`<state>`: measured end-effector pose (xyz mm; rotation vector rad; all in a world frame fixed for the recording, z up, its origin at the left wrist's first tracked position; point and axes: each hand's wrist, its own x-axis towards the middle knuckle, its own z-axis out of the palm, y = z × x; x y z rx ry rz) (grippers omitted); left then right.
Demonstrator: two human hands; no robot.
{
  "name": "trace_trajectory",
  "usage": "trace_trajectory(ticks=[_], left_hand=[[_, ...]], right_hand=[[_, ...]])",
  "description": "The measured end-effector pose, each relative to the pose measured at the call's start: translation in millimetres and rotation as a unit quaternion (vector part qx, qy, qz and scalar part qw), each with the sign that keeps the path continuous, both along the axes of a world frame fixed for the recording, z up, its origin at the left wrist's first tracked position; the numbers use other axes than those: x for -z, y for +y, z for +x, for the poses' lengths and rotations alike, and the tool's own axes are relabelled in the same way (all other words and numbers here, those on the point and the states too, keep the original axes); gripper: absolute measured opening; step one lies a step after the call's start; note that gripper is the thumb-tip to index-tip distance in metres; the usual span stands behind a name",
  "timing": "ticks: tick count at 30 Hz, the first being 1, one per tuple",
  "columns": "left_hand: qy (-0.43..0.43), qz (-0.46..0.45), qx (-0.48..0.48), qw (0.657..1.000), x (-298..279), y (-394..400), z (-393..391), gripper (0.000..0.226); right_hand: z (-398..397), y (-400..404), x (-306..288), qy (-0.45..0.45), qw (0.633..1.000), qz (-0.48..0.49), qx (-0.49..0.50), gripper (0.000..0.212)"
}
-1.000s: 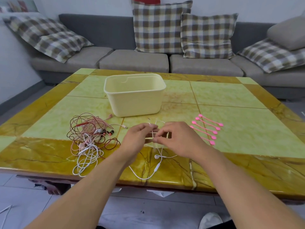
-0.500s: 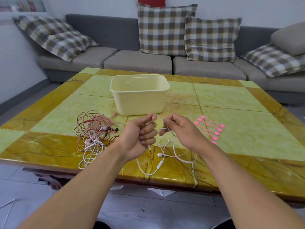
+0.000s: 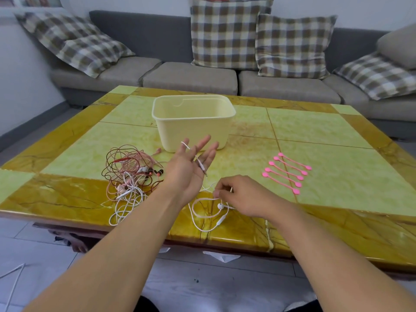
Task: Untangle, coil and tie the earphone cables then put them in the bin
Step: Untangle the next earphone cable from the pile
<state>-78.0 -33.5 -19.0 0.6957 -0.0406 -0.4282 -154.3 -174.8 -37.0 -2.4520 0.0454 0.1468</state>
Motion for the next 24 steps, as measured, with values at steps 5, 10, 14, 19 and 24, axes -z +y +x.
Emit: trace_trajectory(ticks=[5,10,14,19,24], left_hand=[[-0.146,0.197,0.002,0.969,18.6,-6.0,3.9,0.074],[-0.328,0.410,0.068,0.848,22.6,2.4,0.2,0.070],[-0.279,0.446,0.175,0.832,19.7,-1.1,-11.0,0.061],[-0.330,0.491,0.165,0.789,14.3,2.7,-12.4,0.041],[-0.282,0.420,0.250,0.826,6.9,5.3,-11.0,0.048]], right_hand=[[-5.5,5.6,-11.9,-0.027,0.994,-0.097,-0.034,0.013],[-18.9,-10.3,-30.3,-0.026,1.000,0.007,0.015,0.024],[-18.5,-22.6,-36.2,-0.041,0.982,0.149,0.107,0.032],[-20.9,-30.6,-36.4,-0.024,0.954,0.276,0.110,0.037],[-17.4,-39.5,-39.5,-0.074,0.892,0.407,0.182,0.049]])
